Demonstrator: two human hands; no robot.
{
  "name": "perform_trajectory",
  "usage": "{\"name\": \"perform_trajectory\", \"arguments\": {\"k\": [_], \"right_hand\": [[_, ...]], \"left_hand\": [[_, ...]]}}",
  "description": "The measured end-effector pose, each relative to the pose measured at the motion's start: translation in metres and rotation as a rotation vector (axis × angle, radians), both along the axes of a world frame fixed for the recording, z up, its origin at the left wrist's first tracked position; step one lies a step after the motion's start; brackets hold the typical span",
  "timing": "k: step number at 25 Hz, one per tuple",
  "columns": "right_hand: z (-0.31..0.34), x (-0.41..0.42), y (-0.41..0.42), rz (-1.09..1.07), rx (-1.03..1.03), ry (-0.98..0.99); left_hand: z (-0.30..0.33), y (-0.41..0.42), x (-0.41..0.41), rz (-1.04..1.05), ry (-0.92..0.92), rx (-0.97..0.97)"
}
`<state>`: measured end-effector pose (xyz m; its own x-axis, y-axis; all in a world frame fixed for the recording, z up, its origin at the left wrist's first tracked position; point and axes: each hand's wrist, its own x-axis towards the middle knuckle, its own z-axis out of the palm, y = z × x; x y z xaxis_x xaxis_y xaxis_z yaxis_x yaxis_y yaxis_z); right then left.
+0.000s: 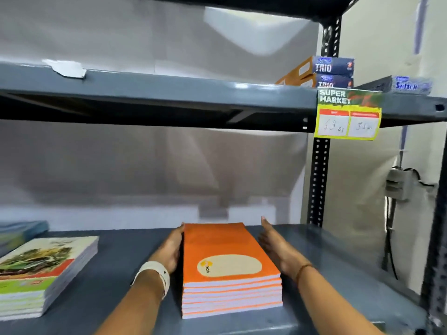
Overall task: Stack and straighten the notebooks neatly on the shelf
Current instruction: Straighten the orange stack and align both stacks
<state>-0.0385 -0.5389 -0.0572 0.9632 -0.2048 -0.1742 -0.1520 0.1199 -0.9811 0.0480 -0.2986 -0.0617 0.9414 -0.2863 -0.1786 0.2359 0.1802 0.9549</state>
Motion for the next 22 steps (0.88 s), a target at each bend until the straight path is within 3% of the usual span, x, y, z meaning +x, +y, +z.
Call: {"name": "perform_trajectory", "arguments": {"k": [3, 6, 10, 13, 22], "right_hand": [[0.005, 0.027, 0.004, 0.147, 0.08, 0.047], [0.007, 0.045, 0.009, 0.131, 0.047, 0.06], [0.008, 0.058, 0.012, 0.019, -0.091, 0.033], [0.005, 0.064, 0.01, 0.042, -0.049, 0.028], [0.001, 0.061, 0.004, 0.084, 0.074, 0.032]], "left_hand": [[0.001, -0.002, 0.01, 0.035, -0.004, -0.077], [0.003, -0.006, 0.013, 0.079, 0.077, -0.085], [0.009, -0.015, 0.015, 0.132, 0.103, 0.079], [0.007, -0.02, 0.019, 0.234, 0.049, 0.216], [0.003, -0.017, 0.02, 0.135, 0.051, 0.171]]}}
